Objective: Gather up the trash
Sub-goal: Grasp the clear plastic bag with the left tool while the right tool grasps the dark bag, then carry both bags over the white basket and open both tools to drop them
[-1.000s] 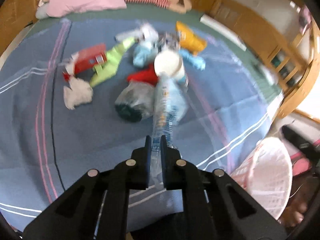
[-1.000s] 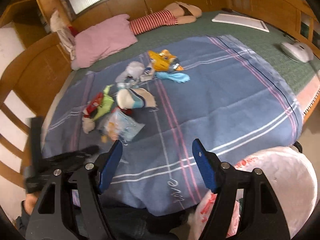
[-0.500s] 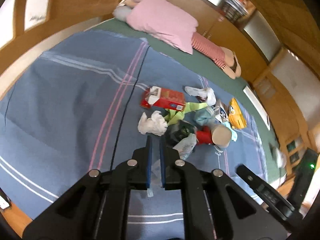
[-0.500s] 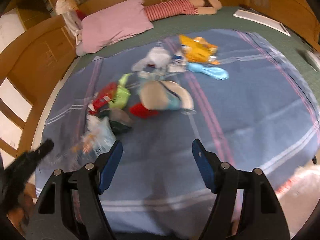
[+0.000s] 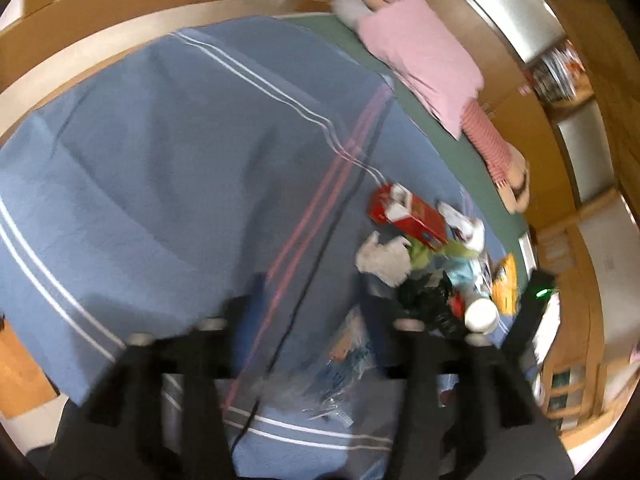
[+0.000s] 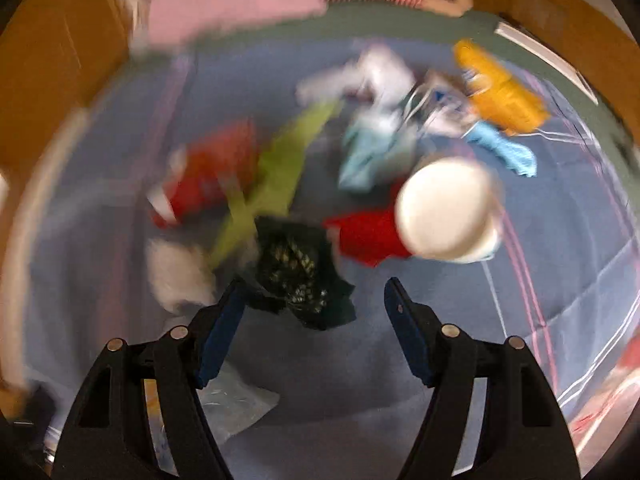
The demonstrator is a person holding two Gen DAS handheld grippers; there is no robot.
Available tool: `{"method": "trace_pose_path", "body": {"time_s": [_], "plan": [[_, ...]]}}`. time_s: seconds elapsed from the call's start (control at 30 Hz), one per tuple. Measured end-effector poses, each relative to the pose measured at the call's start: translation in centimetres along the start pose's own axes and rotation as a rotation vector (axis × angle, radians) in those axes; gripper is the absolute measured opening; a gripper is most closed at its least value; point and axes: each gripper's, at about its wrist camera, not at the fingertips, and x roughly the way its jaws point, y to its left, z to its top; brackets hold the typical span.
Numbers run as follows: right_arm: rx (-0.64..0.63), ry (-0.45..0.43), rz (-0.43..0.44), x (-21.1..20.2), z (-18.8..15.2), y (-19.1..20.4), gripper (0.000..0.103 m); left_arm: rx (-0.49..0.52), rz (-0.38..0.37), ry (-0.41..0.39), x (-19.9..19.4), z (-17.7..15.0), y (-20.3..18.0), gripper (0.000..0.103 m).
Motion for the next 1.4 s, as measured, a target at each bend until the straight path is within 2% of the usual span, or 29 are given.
{"method": "trace_pose_path", "body": {"time_s": [0.03, 0.07, 0.13, 0.3, 0.4, 0.53, 0.6, 0.63, 0.77, 0.8, 0.83, 1.07, 1.2, 1.4], "plan": [[-0.023, 0.012, -0.001, 0.3, -0.4, 0.2, 0.033, 0.001, 0.0, -0.003, -0.1, 0.0, 0.0, 0.061], [-0.033, 0.012, 0.0, 0.3, -0.7, 0.3, 0.033, 0.013, -0.005, -0.001, -0.1, 0.0, -0.2, 0.065], [-0.023, -0.011, 0.019, -0.8, -1.4, -0.3, 0.03, 0.04, 0.011, 0.012, 0.2, 0.0, -0.6, 0.078], [0.151, -0.208, 0.018, -7.4, -2.7, -4.1, 0.03, 0.199, 0.101, 0.113, 2.8, -1.3, -3.1, 0.088], [0.268, -0.323, 0.082, -11.8, -5.0, -6.0, 0.031, 0.337, 0.148, 0.204, 4.9, -2.6, -4.8, 0.09], [0.228, -0.428, 0.132, -14.7, -6.5, -5.5, 0.03, 0.474, 0.231, 0.304, 8.3, -4.7, -6.4, 0.092], [0.223, -0.443, 0.128, -14.9, -6.2, -5.5, 0.03, 0.52, 0.262, 0.33, 9.4, -5.6, -6.8, 0.091], [0.225, -0.44, 0.131, -14.8, -6.2, -5.7, 0.03, 0.544, 0.269, 0.328, 9.7, -6.0, -7.0, 0.085], [0.246, -0.408, 0.148, -14.3, -6.0, -6.4, 0.03, 0.618, 0.29, 0.278, 9.8, -6.6, -7.2, 0.063], [0.25, -0.409, 0.151, -14.3, -6.0, -6.4, 0.03, 0.62, 0.286, 0.268, 9.7, -6.5, -7.2, 0.045], [0.25, -0.411, 0.151, -14.5, -6.2, -6.1, 0.03, 0.618, 0.278, 0.257, 9.4, -6.3, -7.2, 0.038], [0.253, -0.459, 0.155, -15.4, -6.8, -5.8, 0.03, 0.57, 0.178, 0.076, 5.5, -4.6, -7.7, 0.033], [0.257, -0.471, 0.158, -15.6, -6.8, -5.9, 0.03, 0.56, 0.179, -0.023, 3.8, -4.0, -8.2, 0.033], [0.251, -0.482, 0.156, -15.8, -6.9, -5.7, 0.03, 0.594, 0.173, -0.102, 2.1, -4.4, -8.7, 0.033]]}}
